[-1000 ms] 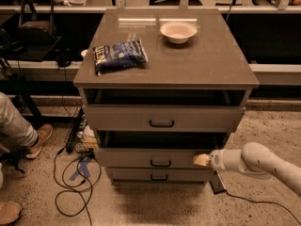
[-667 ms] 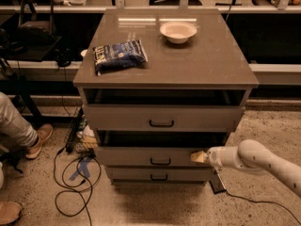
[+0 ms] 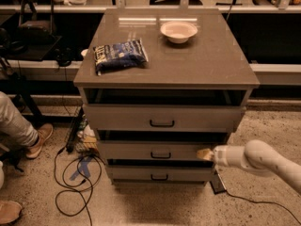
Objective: Close middle drawer
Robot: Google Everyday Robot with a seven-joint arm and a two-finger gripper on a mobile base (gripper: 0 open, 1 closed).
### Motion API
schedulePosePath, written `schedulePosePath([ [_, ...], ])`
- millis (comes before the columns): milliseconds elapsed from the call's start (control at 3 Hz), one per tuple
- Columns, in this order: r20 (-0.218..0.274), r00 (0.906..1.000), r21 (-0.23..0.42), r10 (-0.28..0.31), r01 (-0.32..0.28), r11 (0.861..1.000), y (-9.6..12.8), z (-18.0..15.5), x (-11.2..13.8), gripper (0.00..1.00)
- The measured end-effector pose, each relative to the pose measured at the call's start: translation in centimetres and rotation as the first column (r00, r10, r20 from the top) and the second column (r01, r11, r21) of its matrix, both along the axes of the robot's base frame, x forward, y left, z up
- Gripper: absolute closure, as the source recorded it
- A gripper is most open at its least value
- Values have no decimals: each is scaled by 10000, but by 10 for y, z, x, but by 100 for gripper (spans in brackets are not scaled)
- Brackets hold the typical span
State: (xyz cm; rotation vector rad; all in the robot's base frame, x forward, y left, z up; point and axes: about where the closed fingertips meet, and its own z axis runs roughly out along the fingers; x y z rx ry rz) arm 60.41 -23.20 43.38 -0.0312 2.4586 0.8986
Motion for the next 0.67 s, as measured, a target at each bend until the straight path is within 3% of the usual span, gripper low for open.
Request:
schedulePosePath([
  [333, -378, 9965, 120, -744, 749, 9971, -40, 0, -20, 100],
  [667, -855, 9891, 715, -1201, 1264, 9894, -75, 2, -35, 100],
])
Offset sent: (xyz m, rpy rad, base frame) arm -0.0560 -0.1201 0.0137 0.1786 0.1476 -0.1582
